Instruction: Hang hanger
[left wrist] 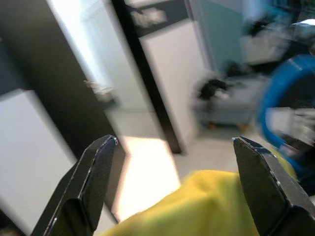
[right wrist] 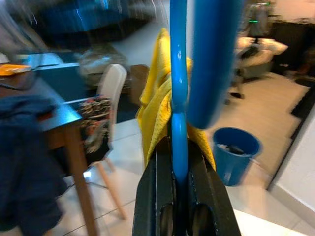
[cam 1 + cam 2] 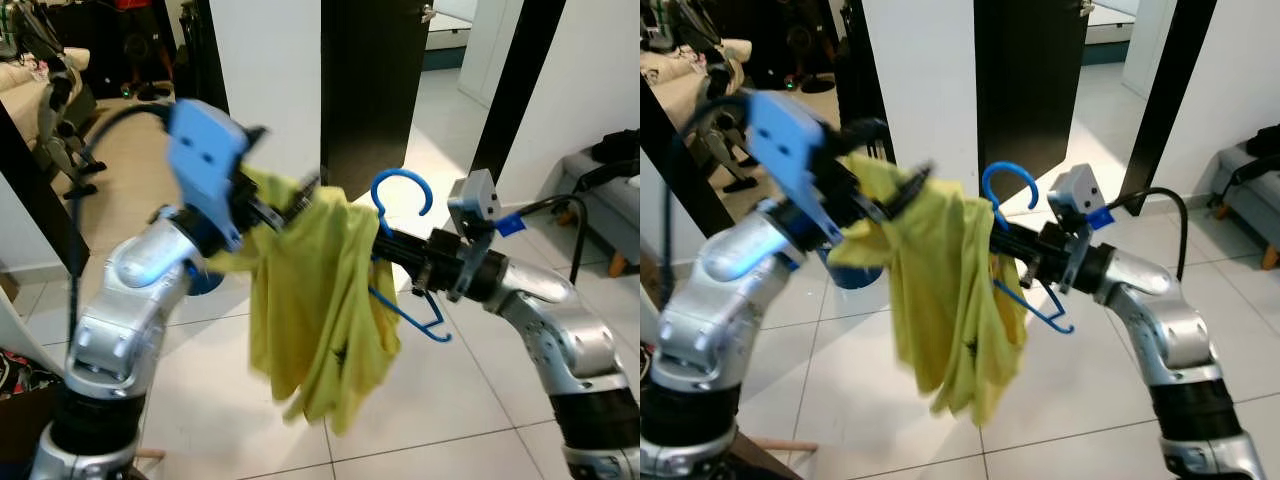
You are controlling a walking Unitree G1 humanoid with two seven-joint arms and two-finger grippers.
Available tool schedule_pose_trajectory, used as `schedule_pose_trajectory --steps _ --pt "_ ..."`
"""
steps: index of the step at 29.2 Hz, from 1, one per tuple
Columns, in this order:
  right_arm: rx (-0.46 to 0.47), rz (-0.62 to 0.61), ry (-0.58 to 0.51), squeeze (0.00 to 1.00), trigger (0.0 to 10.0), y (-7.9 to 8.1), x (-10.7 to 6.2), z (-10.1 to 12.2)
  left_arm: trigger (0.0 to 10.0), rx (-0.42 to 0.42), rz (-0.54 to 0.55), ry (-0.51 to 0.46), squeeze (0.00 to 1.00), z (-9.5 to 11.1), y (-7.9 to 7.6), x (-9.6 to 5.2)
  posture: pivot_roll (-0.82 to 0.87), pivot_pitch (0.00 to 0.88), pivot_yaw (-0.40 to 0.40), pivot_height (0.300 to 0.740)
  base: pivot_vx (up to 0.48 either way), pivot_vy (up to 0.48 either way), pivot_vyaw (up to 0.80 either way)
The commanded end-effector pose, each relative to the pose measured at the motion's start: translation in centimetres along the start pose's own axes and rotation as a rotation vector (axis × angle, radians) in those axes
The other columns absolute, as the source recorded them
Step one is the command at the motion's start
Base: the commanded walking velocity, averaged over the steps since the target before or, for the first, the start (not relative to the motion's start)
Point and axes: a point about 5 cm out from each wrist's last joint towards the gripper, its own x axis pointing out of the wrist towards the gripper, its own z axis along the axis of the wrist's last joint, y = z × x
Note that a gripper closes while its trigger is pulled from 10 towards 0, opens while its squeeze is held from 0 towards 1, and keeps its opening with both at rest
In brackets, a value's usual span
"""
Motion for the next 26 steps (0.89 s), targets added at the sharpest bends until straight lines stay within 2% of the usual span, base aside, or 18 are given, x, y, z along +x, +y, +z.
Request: schedule_pose_trajectory --steps 1,2,5,7,8,10,11,12,13,14,15,16,18,26 --pt "-0.013 0.068 -0.029 0.0 10.0 0.5 0.2 0.8 10.0 0.042 -0.033 0.018 0.0 0.6 1.0 -0.8 0.01 0.0 -0.008 0.74 0.0 0.0 0.0" --pt "-0.013 0.081 -0.034 0.0 10.0 0.6 0.3 0.9 10.0 0.064 -0.062 0.015 0.0 1.3 2.0 -1.4 0.02 0.0 -0.006 0.74 0.0 0.0 0.0" --pt "-0.014 0.089 -0.037 0.0 10.0 0.6 0.3 0.9 10.0 0.079 -0.083 0.012 0.0 1.8 2.7 -1.8 0.02 0.0 -0.006 0.74 0.0 0.0 0.0" --pt "-0.018 0.118 -0.042 0.0 10.0 1.0 0.6 0.9 10.0 0.134 -0.218 0.025 0.0 3.5 4.4 -3.3 0.03 0.0 0.006 0.74 0.0 0.0 0.0" --pt "-0.018 0.118 -0.042 0.0 10.0 1.0 0.6 0.9 10.0 0.134 -0.218 0.025 0.0 3.5 4.4 -3.3 0.03 0.0 0.006 0.74 0.0 0.0 0.0" --pt "-0.028 0.149 -0.047 0.0 10.0 1.4 0.8 1.0 10.0 0.184 -0.392 0.077 0.0 4.7 5.2 -4.4 0.03 0.0 0.019 0.74 0.0 0.0 0.0" --pt "-0.033 0.164 -0.049 0.0 10.0 1.6 0.9 1.0 10.0 0.205 -0.456 0.111 0.0 4.9 5.3 -4.7 0.03 0.0 0.033 0.74 0.0 0.0 0.0" --pt "-0.033 0.164 -0.049 0.0 10.0 1.6 0.9 1.0 10.0 0.205 -0.456 0.111 0.0 4.9 5.3 -4.7 0.03 0.0 0.033 0.74 0.0 0.0 0.0" --pt "-0.039 0.177 -0.05 0.0 10.0 1.7 1.0 1.1 10.0 0.22 -0.517 0.151 0.0 4.8 5.2 -4.9 0.02 0.0 0.038 0.74 0.0 0.0 0.0" --pt "-0.039 0.177 -0.05 0.0 10.0 1.7 1.0 1.1 10.0 0.22 -0.517 0.151 0.0 4.8 5.2 -4.9 0.02 0.0 0.038 0.74 0.0 0.0 0.0" --pt "-0.044 0.189 -0.052 0.0 10.0 1.9 1.1 1.3 10.0 0.226 -0.576 0.185 0.0 4.5 5.0 -5.0 0.02 0.0 0.047 0.74 0.0 0.0 0.0" --pt "-0.044 0.189 -0.052 0.0 10.0 1.9 1.1 1.3 10.0 0.226 -0.576 0.185 0.0 4.5 5.0 -5.0 0.02 0.0 0.047 0.74 0.0 0.0 0.0" --pt "-0.054 0.217 -0.045 0.0 10.0 2.3 1.1 1.4 10.0 0.23 -0.647 0.222 0.0 4.0 4.7 -5.0 0.02 0.0 0.052 0.74 0.0 0.0 0.0" --pt "-0.085 0.274 -0.029 0.0 10.0 3.2 1.4 1.8 10.0 0.268 -0.711 0.305 0.0 2.8 4.8 -4.7 0.0 0.0 0.076 0.74 0.0 0.0 0.0"
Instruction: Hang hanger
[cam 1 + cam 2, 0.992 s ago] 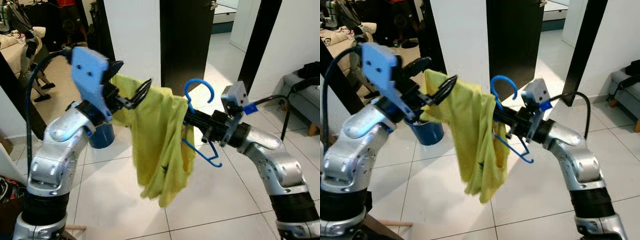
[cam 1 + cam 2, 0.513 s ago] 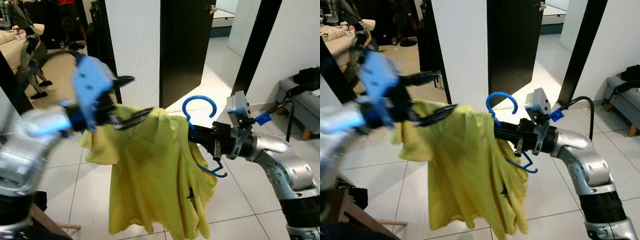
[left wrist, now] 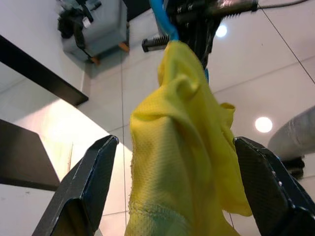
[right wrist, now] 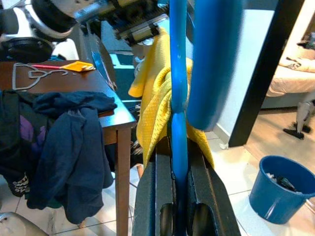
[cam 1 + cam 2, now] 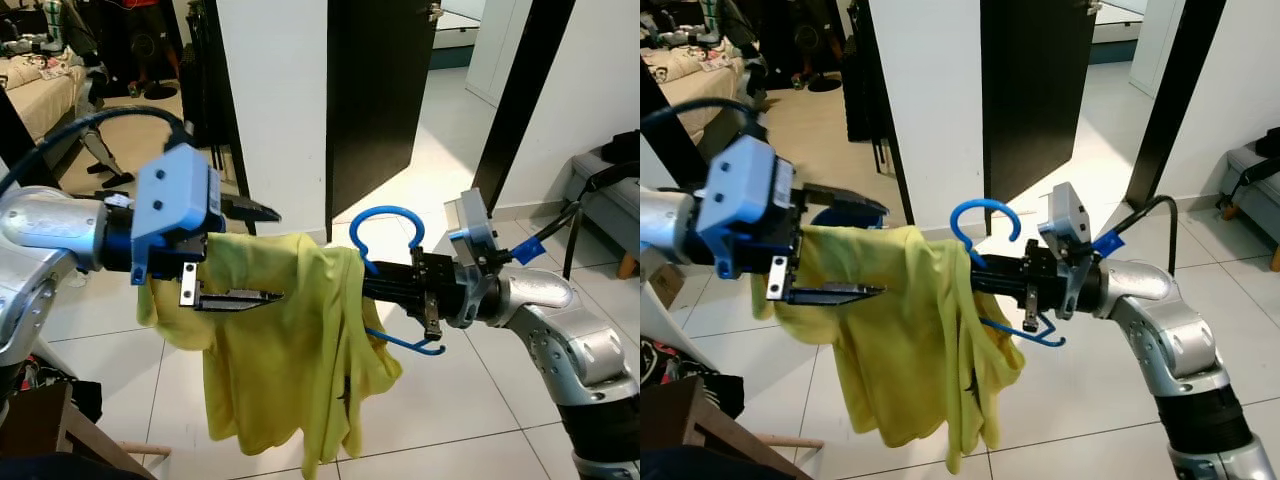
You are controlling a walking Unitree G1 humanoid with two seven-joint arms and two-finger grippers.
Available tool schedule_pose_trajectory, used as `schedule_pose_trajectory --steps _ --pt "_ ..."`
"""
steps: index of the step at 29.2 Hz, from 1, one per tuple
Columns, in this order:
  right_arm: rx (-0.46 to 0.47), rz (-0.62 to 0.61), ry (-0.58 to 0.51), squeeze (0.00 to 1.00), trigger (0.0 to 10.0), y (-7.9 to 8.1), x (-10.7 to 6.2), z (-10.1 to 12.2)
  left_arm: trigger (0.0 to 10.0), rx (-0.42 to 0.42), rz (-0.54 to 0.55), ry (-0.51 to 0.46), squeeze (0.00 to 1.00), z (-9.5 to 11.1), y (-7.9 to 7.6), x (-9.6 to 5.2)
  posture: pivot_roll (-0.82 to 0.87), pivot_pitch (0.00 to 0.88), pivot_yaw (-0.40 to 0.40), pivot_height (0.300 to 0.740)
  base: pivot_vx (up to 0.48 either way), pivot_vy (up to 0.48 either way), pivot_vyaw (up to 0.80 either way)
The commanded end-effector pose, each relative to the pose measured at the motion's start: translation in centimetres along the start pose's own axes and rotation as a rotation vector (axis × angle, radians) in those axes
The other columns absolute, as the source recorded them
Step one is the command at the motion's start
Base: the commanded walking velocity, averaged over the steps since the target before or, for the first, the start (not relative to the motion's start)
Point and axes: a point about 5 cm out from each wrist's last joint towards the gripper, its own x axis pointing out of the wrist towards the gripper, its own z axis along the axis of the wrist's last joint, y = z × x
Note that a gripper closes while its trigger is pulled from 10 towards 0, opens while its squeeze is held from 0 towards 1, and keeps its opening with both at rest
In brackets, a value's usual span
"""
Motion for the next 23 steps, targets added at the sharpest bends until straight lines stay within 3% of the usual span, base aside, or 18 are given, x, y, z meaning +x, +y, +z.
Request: schedule_pose_trajectory --steps 1,2,3,23 --pt "-0.032 0.041 -0.011 0.0 10.0 0.6 0.53 0.72 6.7 0.024 -0.031 0.074 0.0 -0.47 0.01 -0.24 0.0 0.0 0.079 0.74 0.0 0.0 0.0" --pt "-0.032 0.041 -0.011 0.0 10.0 0.6 0.53 0.72 6.7 0.024 -0.031 0.074 0.0 -0.47 0.01 -0.24 0.0 0.0 0.079 0.74 0.0 0.0 0.0" --pt "-0.038 0.045 -0.014 0.0 10.0 0.7 0.66 0.87 0.0 0.023 -0.047 0.081 0.0 -0.61 -0.06 -0.23 0.0 0.0 0.079 0.74 0.0 0.0 0.0" --pt "-0.033 0.061 0.004 0.0 10.0 1.35 1.05 0.78 0.0 -0.028 -0.11 0.086 0.0 -1.39 -0.27 -0.82 -0.01 0.0 0.079 0.74 0.0 0.0 0.0"
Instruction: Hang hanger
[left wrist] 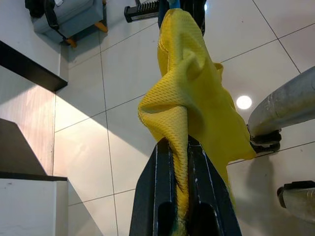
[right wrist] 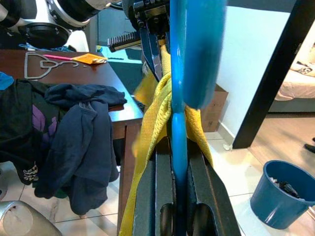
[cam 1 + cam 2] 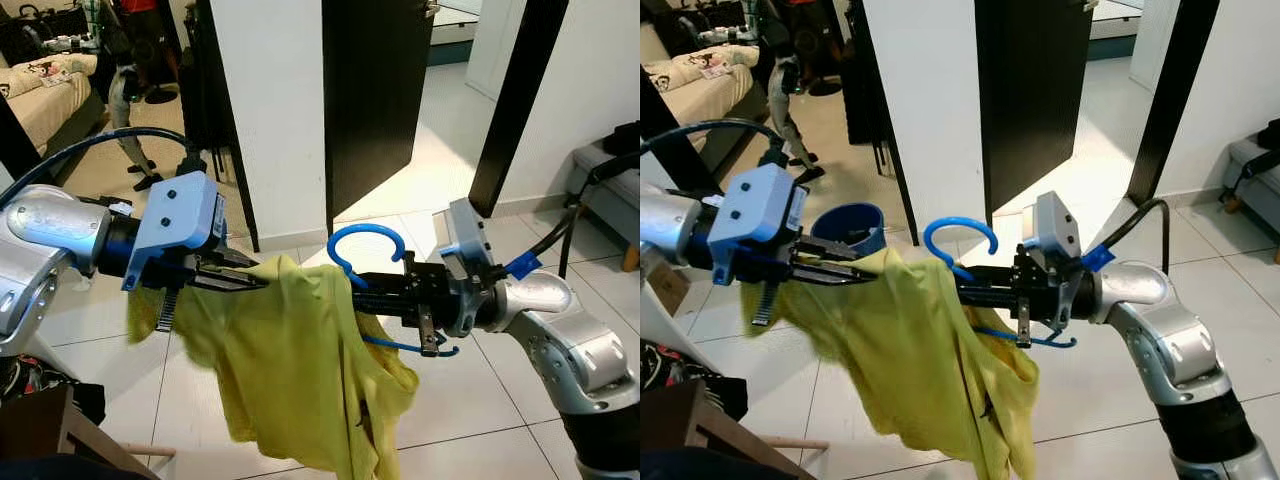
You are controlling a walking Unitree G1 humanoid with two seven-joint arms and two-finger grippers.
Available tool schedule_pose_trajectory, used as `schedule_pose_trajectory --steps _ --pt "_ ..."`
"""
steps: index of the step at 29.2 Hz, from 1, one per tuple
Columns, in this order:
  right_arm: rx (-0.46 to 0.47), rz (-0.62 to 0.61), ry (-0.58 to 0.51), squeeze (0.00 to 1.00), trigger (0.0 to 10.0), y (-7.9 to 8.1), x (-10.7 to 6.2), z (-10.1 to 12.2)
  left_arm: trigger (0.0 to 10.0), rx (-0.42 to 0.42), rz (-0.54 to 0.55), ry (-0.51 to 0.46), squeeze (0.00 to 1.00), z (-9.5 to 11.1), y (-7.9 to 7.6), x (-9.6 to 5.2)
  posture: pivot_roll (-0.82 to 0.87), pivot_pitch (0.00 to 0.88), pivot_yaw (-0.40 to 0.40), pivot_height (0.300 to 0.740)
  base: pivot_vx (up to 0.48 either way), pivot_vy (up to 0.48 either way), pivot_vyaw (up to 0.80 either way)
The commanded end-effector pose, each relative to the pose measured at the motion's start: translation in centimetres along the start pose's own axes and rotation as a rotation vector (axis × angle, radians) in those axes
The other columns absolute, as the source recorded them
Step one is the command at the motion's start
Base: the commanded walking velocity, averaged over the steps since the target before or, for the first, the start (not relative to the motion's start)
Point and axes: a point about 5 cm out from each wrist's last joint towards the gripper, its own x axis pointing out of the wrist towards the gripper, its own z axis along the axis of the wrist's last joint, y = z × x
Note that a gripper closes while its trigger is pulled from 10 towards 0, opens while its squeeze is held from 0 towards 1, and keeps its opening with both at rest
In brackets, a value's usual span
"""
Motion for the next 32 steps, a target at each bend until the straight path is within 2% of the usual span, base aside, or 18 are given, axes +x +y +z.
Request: schedule_pose_trajectory --steps 1,2,9,10,12,13,15,16,17,20,21,22,24,28,29,30,31,32 --pt "0.009 0.011 -0.027 0.84 10.0 0.3 0.3 0.5 0.0 -0.008 -0.021 0.017 0.0 -0.3 -0.1 -0.4 -0.01 0.0 0.079 0.74 0.0 0.0 0.0" --pt "0.018 0.005 -0.028 0.99 10.0 0.2 0.3 0.5 0.0 -0.006 -0.024 0.015 0.0 -0.3 -0.1 -0.4 -0.01 0.0 0.079 0.74 0.0 0.0 0.0" --pt "0.014 -0.039 -0.026 1.0 10.0 -0.2 -0.3 0.6 0.0 0.01 -0.014 0.018 0.0 -0.3 0.2 -0.6 -0.02 0.0 0.08 0.74 0.0 0.0 0.0" --pt "0.015 -0.076 -0.016 1.0 10.0 -0.5 -1.0 0.5 0.0 0.018 0.0 0.019 0.0 -0.3 0.4 -0.8 -0.02 0.0 0.079 0.74 0.0 0.0 0.0" --pt "0.015 -0.076 -0.016 1.0 10.0 -0.5 -1.0 0.5 0.0 0.018 0.0 0.019 0.0 -0.3 0.4 -0.8 -0.02 0.0 0.079 0.74 0.0 0.0 0.0" --pt "0.016 -0.137 0.001 1.0 10.0 -0.9 -2.2 0.4 0.0 0.032 0.027 0.025 0.0 -0.3 0.9 -1.1 -0.02 0.0 0.082 0.74 0.0 0.0 0.0" --pt "0.016 -0.137 0.001 1.0 10.0 -0.9 -2.2 0.4 0.0 0.032 0.027 0.025 0.0 -0.3 0.9 -1.1 -0.02 0.0 0.082 0.74 0.0 0.0 0.0" --pt "0.015 -0.202 0.028 1.0 10.0 -1.2 -3.7 0.1 0.0 0.045 0.057 0.029 0.0 -0.2 1.3 -1.5 -0.03 0.0 0.081 0.74 0.0 0.0 0.0" --pt "0.015 -0.202 0.028 1.0 10.0 -1.2 -3.7 0.1 0.0 0.045 0.057 0.029 0.0 -0.2 1.3 -1.5 -0.03 0.0 0.081 0.74 0.0 0.0 0.0" --pt "0.016 -0.402 0.083 1.0 10.0 -1.3 -9.0 0.4 0.0 0.077 0.119 0.053 0.0 -0.1 2.4 -3.2 -0.05 0.0 0.09 0.74 0.0 0.0 0.0" --pt "0.016 -0.402 0.083 1.0 10.0 -1.3 -9.0 0.4 0.0 0.077 0.119 0.053 0.0 -0.1 2.4 -3.2 -0.05 0.0 0.09 0.74 0.0 0.0 0.0" --pt "0.023 -0.434 0.078 1.0 10.0 -1.0 -10.2 0.7 0.0 0.088 0.135 0.059 0.0 0.0 2.7 -3.7 -0.05 0.0 0.091 0.74 0.0 0.0 0.0" --pt "0.04 -0.439 0.07 1.0 10.0 -0.5 -10.8 0.7 0.0 0.102 0.151 0.06 0.0 0.2 3.1 -4.2 -0.06 0.0 0.092 0.74 0.0 0.0 0.0" --pt "0.098 -0.418 0.051 1.0 10.0 0.5 -11.1 0.1 0.0 0.129 0.185 0.044 0.0 0.8 3.8 -4.8 -0.07 0.0 0.094 0.74 0.0 0.0 0.0" --pt "0.137 -0.425 0.05 0.86 10.0 1.0 -11.1 -0.8 0.0 0.147 0.211 0.023 0.0 1.4 4.3 -5.2 -0.06 0.0 0.092 0.74 0.0 0.0 0.0" --pt "0.137 -0.425 0.05 0.86 10.0 1.0 -11.1 -0.8 0.0 0.147 0.211 0.023 0.0 1.4 4.3 -5.2 -0.06 0.0 0.092 0.74 0.0 0.0 0.0" --pt "0.214 -0.435 0.028 0.39 10.0 1.9 -11.1 -2.3 0.0 0.176 0.254 -0.02 0.0 2.3 5.0 -5.9 -0.07 0.0 0.094 0.74 0.0 0.0 0.0" --pt "0.255 -0.438 0.025 0.0 10.0 2.3 -10.9 -3.3 0.0 0.19 0.271 -0.044 0.0 2.8 5.3 -6.1 -0.07 0.0 0.097 0.74 0.0 0.0 0.0"
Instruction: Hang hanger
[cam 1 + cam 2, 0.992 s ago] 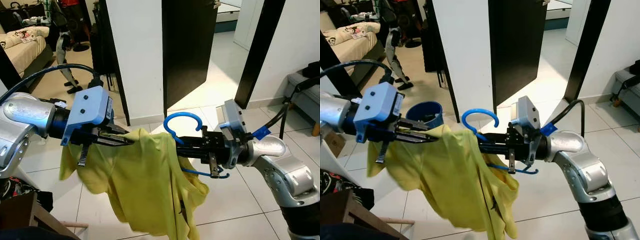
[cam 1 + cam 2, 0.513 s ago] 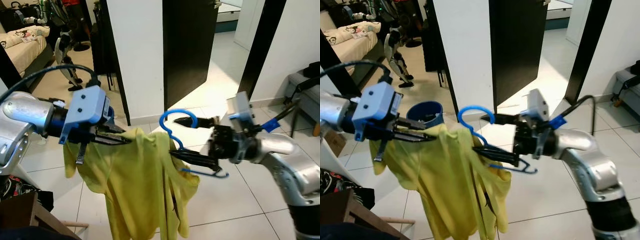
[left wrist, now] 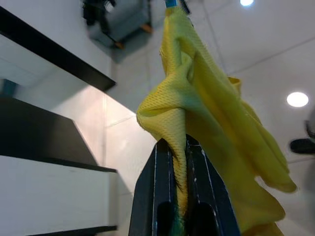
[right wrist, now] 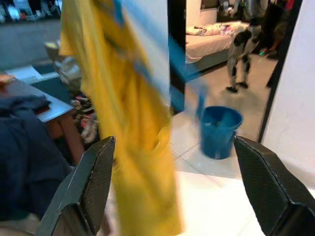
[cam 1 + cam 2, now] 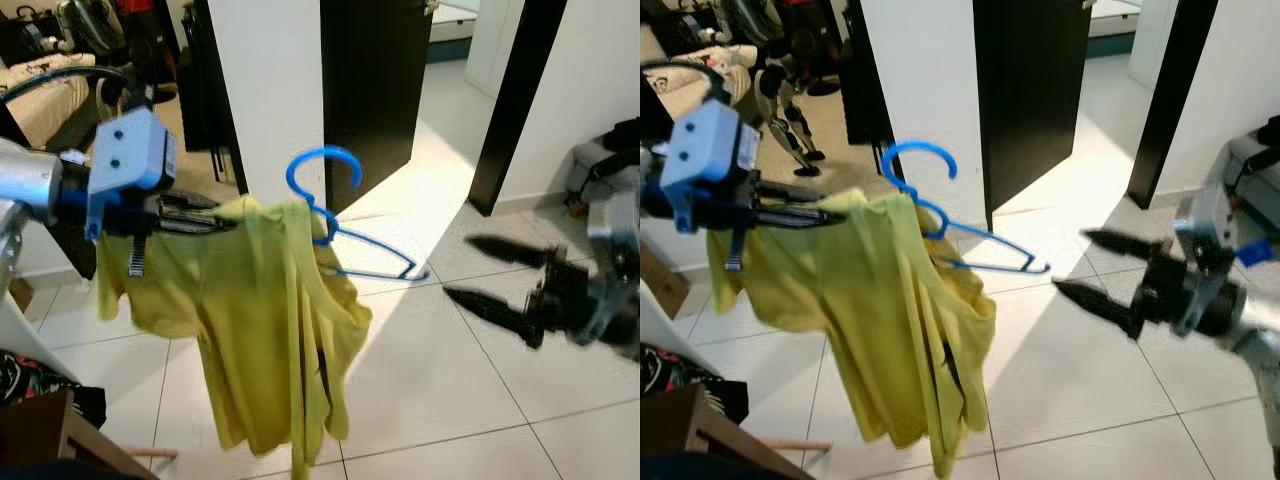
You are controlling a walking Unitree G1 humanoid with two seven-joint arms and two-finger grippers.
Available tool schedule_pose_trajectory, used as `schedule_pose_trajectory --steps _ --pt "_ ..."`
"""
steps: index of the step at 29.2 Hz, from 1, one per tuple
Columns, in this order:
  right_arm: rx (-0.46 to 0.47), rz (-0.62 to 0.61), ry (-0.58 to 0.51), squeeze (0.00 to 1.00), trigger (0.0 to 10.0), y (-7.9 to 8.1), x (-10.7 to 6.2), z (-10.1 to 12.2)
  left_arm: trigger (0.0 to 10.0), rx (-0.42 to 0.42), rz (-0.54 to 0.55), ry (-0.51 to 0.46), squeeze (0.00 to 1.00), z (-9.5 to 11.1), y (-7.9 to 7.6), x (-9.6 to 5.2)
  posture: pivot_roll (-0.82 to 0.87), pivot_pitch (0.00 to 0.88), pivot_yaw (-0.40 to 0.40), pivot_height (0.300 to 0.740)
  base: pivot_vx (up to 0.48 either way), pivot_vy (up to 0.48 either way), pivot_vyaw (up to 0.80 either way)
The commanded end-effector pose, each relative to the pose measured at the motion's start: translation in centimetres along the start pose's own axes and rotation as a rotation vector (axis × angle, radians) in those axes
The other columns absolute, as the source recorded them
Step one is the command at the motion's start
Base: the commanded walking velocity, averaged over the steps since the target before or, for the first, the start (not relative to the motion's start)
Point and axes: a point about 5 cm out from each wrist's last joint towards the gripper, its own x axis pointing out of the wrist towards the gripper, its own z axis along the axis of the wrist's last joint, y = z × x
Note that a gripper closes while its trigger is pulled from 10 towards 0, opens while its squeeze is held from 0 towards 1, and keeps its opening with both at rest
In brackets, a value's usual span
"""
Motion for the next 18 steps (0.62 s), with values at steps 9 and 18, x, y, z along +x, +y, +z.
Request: schedule_pose_trajectory --steps 9,18 --pt "0.136 -0.018 -0.025 0.0 10.0 0.8 0.8 -3.4 5.0 0.066 0.102 -0.135 0.0 2.6 2.1 -1.3 -0.07 0.0 0.1 0.74 0.0 0.0 0.0" --pt "0.163 -0.034 -0.109 0.0 10.0 0.3 3.2 -3.8 10.0 0.086 0.09 -0.224 0.0 4.0 2.6 -1.2 -0.06 0.0 0.101 0.74 0.0 0.0 0.0"
